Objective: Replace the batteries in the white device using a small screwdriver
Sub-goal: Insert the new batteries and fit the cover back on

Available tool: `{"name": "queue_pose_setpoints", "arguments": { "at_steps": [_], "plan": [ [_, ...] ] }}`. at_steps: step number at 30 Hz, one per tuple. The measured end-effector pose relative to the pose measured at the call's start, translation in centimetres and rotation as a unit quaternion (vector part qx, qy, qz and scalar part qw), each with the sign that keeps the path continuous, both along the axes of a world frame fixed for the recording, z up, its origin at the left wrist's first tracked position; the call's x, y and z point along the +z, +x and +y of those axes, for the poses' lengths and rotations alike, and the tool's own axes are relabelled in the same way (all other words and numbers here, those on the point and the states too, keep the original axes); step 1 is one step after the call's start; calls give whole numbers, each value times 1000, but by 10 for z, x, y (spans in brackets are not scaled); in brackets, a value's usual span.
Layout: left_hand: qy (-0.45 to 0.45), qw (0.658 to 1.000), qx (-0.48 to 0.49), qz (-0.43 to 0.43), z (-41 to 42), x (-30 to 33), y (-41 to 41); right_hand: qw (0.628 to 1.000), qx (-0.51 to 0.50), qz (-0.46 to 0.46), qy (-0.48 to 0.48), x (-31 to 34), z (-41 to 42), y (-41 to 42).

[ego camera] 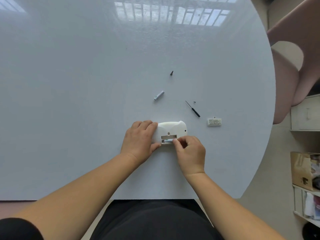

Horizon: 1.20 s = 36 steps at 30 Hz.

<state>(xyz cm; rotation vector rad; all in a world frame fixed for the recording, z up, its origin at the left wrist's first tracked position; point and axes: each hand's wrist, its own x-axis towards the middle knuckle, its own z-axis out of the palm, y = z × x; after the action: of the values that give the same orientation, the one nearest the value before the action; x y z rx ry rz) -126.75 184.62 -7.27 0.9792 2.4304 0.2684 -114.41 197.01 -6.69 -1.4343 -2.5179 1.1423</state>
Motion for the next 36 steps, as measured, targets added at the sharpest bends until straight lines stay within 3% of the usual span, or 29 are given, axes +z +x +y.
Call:
{"name": "queue_pose_setpoints", "arguments": {
  "at_steps": [7,16,23,27,31,36],
  "plan": [
    [2,1000,1,6,0,-1,2,999,-32,11,-3,-1,-9,1],
    [7,1000,0,10,1,-1,1,1000,5,-16,9,-4,-6,-6],
    [10,1000,-2,8,1,1,1,986,-86,-98,-106,-4,20,-11],
    [8,1000,2,6,1,1,1,982,-42,-136,-124,0,31,-16],
    [5,1000,6,-1,1,2,0,985,44,-153,-66,12,36,-27],
    [2,1000,5,-1,0,1,0,982,178,-52,21,22,51,-76]
  ]
}}
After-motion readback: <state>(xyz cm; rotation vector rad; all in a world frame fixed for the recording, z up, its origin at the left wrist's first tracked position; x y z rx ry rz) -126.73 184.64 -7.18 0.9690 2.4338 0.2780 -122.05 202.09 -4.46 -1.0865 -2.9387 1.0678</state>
